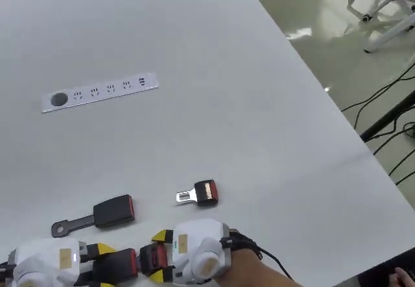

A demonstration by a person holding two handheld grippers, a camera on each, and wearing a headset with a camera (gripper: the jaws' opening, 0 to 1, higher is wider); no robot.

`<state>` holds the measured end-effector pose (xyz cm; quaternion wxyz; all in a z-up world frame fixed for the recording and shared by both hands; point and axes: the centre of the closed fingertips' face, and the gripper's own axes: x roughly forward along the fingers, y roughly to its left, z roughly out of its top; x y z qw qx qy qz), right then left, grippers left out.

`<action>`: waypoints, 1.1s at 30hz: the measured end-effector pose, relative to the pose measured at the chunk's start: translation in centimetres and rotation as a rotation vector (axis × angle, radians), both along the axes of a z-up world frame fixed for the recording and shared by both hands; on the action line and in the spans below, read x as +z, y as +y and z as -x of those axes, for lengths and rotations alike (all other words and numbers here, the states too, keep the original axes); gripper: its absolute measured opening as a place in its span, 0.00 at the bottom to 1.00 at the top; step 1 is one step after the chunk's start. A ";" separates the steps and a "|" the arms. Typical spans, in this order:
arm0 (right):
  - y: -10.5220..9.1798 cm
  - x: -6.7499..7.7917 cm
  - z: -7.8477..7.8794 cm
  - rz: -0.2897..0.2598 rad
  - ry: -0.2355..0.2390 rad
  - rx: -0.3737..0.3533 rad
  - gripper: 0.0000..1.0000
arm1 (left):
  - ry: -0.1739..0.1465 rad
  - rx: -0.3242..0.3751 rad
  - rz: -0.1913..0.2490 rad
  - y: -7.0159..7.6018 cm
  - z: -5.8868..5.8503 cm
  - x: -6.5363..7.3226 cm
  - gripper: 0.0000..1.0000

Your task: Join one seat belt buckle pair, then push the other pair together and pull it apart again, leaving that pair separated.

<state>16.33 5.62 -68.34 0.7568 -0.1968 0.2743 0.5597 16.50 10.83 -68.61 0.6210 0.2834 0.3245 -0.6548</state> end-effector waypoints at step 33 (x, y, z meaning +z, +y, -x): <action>0.2 -0.2 -0.1 -0.030 0.001 0.010 0.33 | 0.027 0.001 0.024 0.1 0.0 -0.1 0.33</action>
